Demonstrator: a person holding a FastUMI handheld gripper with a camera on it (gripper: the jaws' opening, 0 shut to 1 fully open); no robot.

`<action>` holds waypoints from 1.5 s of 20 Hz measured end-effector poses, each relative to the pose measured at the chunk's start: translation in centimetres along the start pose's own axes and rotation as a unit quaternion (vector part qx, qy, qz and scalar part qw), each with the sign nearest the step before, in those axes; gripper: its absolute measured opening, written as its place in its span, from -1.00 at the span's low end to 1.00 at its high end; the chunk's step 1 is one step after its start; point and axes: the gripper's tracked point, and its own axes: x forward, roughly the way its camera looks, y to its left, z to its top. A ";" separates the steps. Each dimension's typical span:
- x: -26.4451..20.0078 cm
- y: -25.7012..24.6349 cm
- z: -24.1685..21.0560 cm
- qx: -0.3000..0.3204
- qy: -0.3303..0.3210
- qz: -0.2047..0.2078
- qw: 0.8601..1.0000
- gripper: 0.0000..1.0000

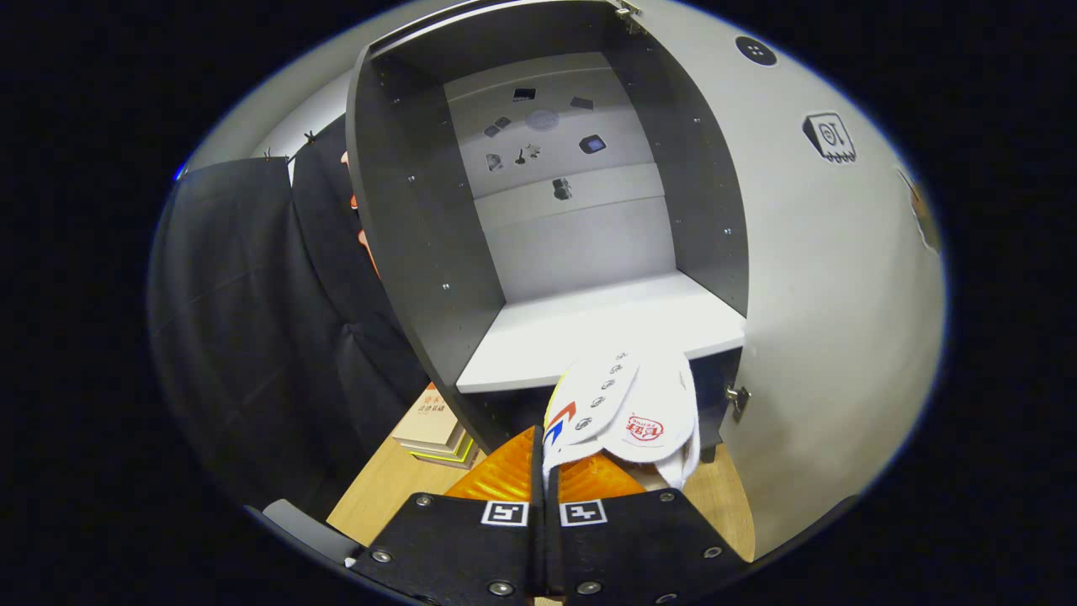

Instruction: Open the shoe cabinet door, grab the shoes and put them into the shoe cabinet, then close the shoe cabinet door.

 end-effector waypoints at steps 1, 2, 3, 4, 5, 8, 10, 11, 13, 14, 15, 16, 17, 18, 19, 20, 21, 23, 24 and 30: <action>0.7 0.2 0.9 -0.005 -0.003 0.003 1.000 -1.00; 1.0 0.1 1.7 -0.012 -0.004 0.005 1.000 -1.00; 2.0 0.1 2.4 -0.018 -0.001 0.006 1.000 -1.00; 3.2 0.4 3.2 -0.019 0.003 0.010 1.000 -1.00; 4.2 0.6 3.9 -0.014 0.003 0.015 1.000 -1.00; 7.1 0.4 5.5 -0.008 0.005 0.020 1.000 -1.00; 8.4 0.0 6.7 -0.013 0.005 0.019 1.000 -1.00; 9.2 -0.2 7.3 -0.014 0.005 0.018 1.000 -1.00; 11.2 -0.5 8.8 -0.017 0.005 0.015 1.000 -1.00; 12.2 -0.6 9.3 -0.017 0.005 0.014 1.000 -1.00; 13.0 -0.7 9.8 -0.017 0.006 0.013 1.000 -1.00; 14.0 -0.8 10.3 -0.018 0.008 0.011 1.000 -1.00; 14.8 -0.9 10.6 -0.021 0.010 0.009 1.000 -1.00; 15.7 -1.0 10.8 -0.024 0.012 0.007 1.000 -1.00; 16.4 -1.2 11.0 -0.027 0.014 0.006 1.000 -1.00; 17.1 -1.3 11.1 -0.030 0.018 0.005 0.999 -1.00; 17.9 -1.3 11.0 -0.031 0.022 0.004 0.999 -1.00; 18.3 -1.5 10.3 -0.030 0.033 0.004 0.999 -1.00; 18.3 -1.6 9.9 -0.027 0.038 0.003 0.999 -1.00; 17.8 -2.0 9.3 0.011 0.107 0.000 0.994 -0.97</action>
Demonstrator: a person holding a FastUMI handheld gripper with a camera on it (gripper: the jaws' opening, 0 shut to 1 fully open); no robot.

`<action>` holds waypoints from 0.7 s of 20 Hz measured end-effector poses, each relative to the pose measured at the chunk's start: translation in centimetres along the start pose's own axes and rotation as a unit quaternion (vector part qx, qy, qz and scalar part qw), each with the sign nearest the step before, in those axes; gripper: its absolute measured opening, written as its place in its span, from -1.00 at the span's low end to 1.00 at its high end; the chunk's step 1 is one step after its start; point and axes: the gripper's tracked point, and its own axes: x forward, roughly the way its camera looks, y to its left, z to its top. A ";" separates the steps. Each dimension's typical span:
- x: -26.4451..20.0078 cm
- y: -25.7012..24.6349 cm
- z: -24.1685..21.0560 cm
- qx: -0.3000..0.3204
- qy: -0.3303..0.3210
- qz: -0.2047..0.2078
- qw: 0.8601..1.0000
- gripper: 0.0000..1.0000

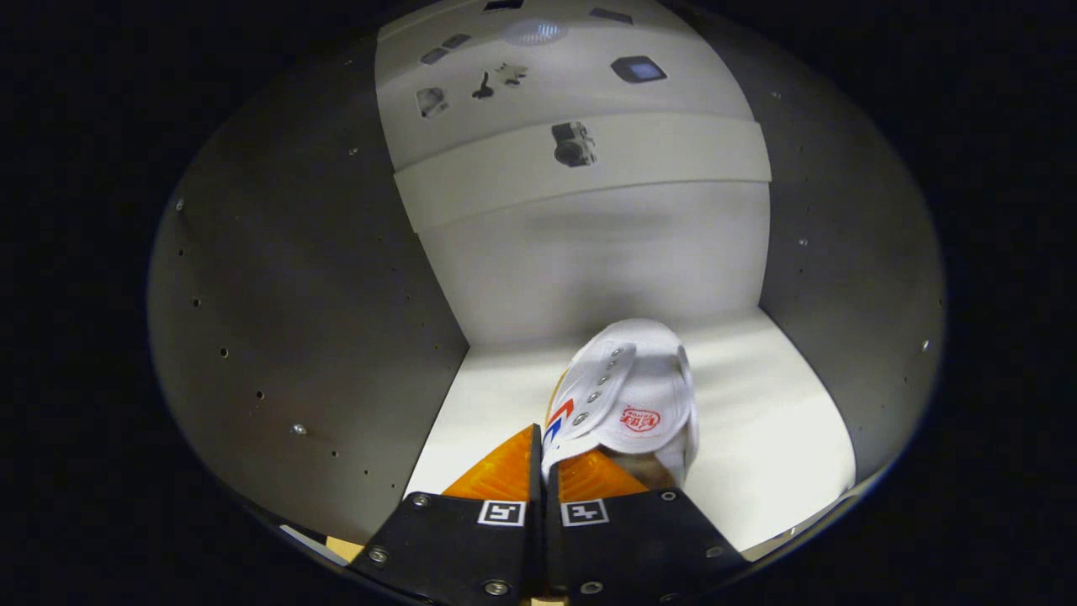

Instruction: Open the shoe cabinet door, grab the shoes and put them into the shoe cabinet, then close the shoe cabinet door.

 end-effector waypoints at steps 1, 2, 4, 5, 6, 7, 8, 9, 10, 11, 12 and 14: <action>-0.4 -0.2 0.2 0.002 -0.002 0.003 1.000 -0.93; -0.8 -0.2 0.1 0.003 -0.004 0.005 1.000 -0.89; -2.6 -0.7 0.0 0.002 -0.010 0.008 1.000 -0.76; -3.6 -1.1 0.1 0.000 -0.016 0.006 1.000 -0.61; -4.5 -1.5 0.1 -0.004 -0.023 0.002 1.000 -0.55; -5.5 -1.4 -0.1 -0.009 -0.028 0.000 1.000 -0.45; -6.2 -1.3 -0.7 -0.014 -0.033 -0.004 0.999 -0.37; -7.2 -1.1 -1.1 -0.022 -0.038 -0.006 0.999 -0.15; -7.0 -0.6 -1.1 -0.033 -0.045 -0.009 0.998 -0.05; -7.9 -0.5 -1.3 -0.046 -0.052 -0.014 0.998 0.09; -8.8 -0.4 -1.2 -0.059 -0.058 -0.020 0.996 0.23; -10.6 0.0 -1.4 -0.077 -0.075 -0.028 0.994 0.46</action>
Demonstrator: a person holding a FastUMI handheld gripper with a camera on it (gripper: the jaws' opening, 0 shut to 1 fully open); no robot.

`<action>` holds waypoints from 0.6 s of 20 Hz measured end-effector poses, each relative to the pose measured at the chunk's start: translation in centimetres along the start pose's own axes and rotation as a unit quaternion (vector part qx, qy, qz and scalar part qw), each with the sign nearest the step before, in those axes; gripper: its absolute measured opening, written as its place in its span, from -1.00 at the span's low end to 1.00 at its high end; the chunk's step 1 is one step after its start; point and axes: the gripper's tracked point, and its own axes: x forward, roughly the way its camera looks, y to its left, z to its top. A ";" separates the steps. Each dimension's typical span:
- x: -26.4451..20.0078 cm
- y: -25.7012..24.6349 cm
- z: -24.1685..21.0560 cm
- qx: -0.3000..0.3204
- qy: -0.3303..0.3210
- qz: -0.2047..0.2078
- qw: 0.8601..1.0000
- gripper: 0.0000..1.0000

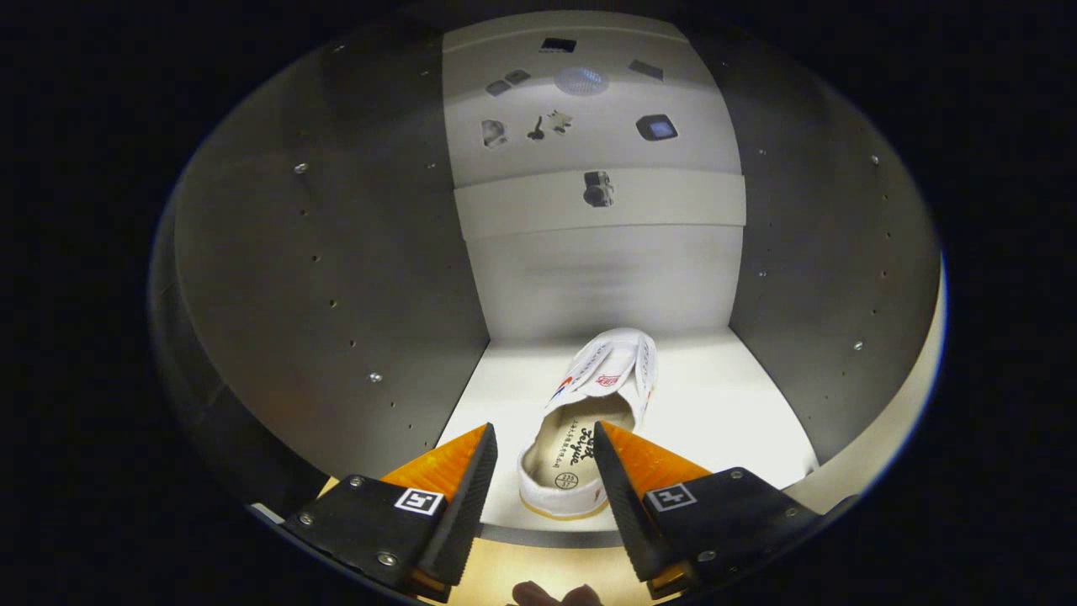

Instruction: Open the shoe cabinet door, grab the shoes and put them into the shoe cabinet, then close the shoe cabinet door.

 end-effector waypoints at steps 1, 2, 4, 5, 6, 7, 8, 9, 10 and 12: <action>-1.1 0.1 0.3 -0.007 -0.012 -0.005 1.000 0.55; -2.5 0.2 0.4 -0.012 -0.023 -0.011 1.000 0.58; -4.9 0.5 0.2 -0.010 -0.037 -0.012 0.999 0.68; -6.1 0.5 0.0 -0.006 -0.040 -0.010 0.999 0.70; -7.1 0.2 -0.2 -0.002 -0.042 -0.010 0.999 0.71; -8.4 0.2 -0.4 0.000 -0.045 -0.010 0.999 0.72; -9.7 0.4 -0.6 0.002 -0.049 -0.011 0.999 0.72; -11.0 0.4 -0.7 0.004 -0.055 -0.013 0.998 0.74; -12.4 0.5 -1.0 0.006 -0.061 -0.015 0.998 0.74; -15.0 0.9 -1.9 0.009 -0.066 -0.013 0.998 0.74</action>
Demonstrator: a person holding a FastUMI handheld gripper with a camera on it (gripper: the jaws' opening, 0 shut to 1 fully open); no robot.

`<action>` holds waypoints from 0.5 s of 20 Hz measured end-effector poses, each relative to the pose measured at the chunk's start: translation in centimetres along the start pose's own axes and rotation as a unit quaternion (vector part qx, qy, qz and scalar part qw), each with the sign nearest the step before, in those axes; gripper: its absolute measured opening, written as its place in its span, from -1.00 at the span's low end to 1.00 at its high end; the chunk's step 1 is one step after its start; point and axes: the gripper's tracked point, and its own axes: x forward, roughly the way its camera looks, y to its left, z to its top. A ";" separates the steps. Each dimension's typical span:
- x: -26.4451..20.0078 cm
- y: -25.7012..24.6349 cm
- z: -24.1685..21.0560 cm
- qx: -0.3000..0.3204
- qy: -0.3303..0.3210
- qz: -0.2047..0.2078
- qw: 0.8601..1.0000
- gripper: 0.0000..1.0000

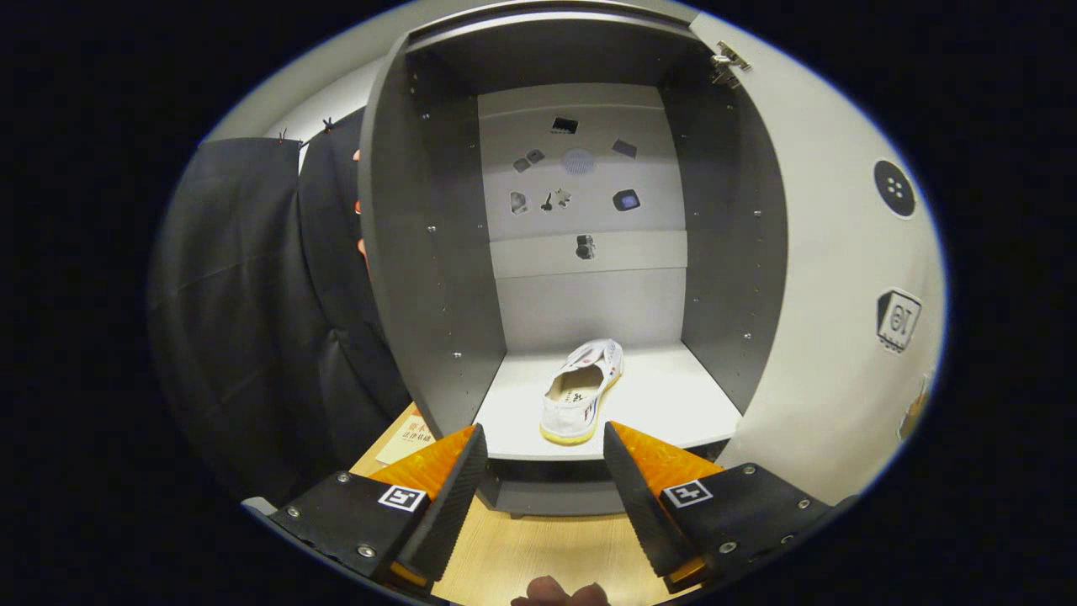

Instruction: Open the shoe cabinet door, grab the shoes and put them into the shoe cabinet, then close the shoe cabinet door.

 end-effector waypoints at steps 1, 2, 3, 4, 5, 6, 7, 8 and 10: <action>-1.5 0.0 -0.4 0.000 -0.001 0.000 1.000 0.75; -2.9 0.1 -0.7 0.001 -0.003 -0.001 1.000 0.75; -4.4 0.1 -1.0 0.002 -0.008 -0.001 1.000 0.76; -5.7 0.1 -1.3 0.001 -0.012 -0.003 1.000 0.77; -7.2 0.0 -1.7 0.000 -0.014 -0.005 1.000 0.77; -8.6 0.0 -2.1 -0.001 -0.016 -0.007 1.000 0.78; -10.0 0.0 -2.3 -0.001 -0.020 -0.006 1.000 0.79; -11.5 0.1 -2.5 -0.001 -0.023 -0.006 1.000 0.80; -14.2 -0.1 -2.7 -0.001 -0.030 -0.009 1.000 0.80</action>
